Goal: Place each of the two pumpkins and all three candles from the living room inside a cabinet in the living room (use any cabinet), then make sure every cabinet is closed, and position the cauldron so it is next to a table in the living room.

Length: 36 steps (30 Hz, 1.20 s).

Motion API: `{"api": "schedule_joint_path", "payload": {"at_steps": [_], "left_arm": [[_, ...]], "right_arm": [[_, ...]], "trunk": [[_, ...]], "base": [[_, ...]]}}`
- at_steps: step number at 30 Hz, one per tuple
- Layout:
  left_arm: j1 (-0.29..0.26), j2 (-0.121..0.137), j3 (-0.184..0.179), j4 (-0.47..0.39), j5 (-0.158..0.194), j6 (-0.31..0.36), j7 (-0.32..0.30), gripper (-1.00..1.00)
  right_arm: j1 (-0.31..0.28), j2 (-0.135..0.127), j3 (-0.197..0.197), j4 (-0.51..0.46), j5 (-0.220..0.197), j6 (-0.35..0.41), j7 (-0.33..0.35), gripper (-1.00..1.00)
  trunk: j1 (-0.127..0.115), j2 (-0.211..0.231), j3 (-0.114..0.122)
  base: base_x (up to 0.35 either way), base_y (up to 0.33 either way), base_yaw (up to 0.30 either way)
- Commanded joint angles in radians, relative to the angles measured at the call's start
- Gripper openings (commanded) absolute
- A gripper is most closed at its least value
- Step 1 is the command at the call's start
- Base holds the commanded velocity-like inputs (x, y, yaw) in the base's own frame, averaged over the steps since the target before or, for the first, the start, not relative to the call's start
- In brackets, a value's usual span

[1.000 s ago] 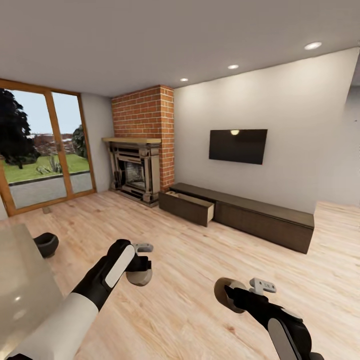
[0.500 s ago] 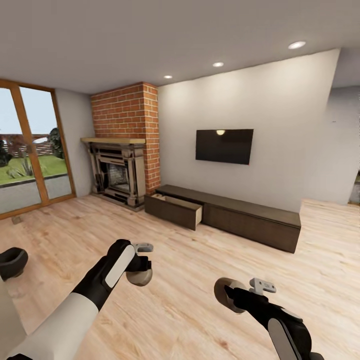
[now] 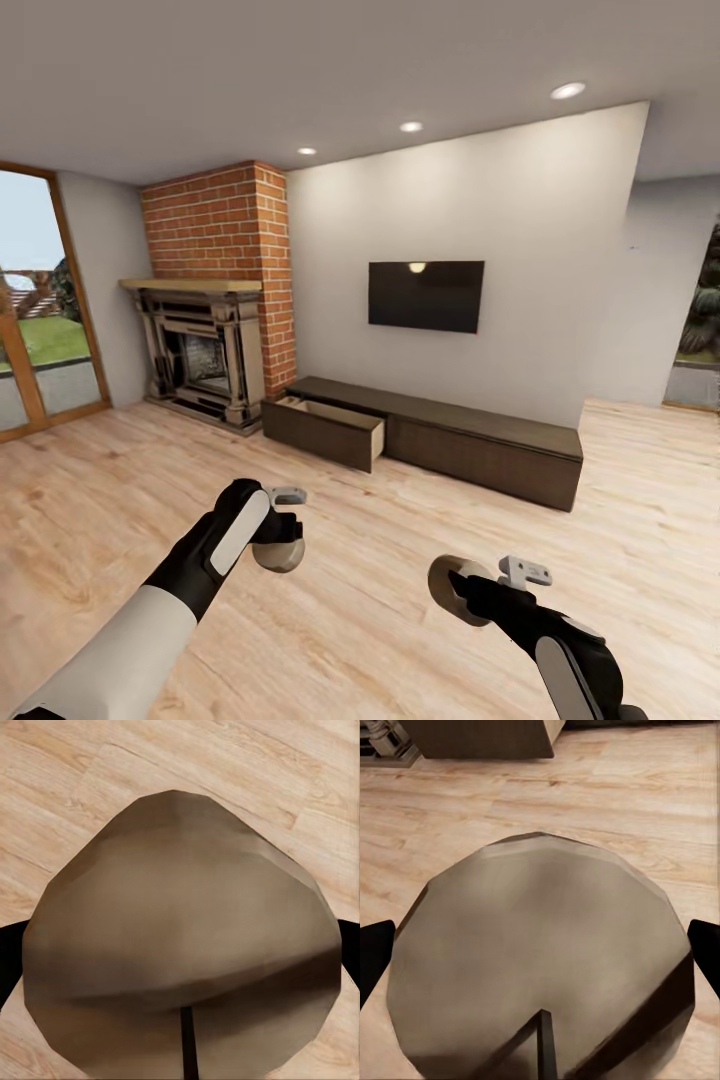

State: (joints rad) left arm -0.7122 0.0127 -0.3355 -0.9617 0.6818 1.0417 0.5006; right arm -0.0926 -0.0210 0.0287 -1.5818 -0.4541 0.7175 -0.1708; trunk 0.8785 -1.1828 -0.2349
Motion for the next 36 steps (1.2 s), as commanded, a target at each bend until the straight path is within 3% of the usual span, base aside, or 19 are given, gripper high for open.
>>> {"api": "schedule_joint_path", "payload": {"at_steps": [1,36], "left_arm": [[-0.001,0.001,-0.004,-0.001,0.008,0.001,0.01,-1.0],[-0.001,0.001,-0.004,-0.003,0.008,0.001,0.01,-1.0]], "right_arm": [[-0.001,-0.001,0.002,-0.001,-0.012,0.002,-0.01,-1.0],[-0.001,-0.001,0.003,-0.001,-0.012,0.002,-0.01,-1.0]], "trunk": [[0.001,-0.001,-0.001],[0.001,-0.001,0.0]], "base": [[0.335,0.0,-0.062],[0.335,0.056,-0.032]]}}
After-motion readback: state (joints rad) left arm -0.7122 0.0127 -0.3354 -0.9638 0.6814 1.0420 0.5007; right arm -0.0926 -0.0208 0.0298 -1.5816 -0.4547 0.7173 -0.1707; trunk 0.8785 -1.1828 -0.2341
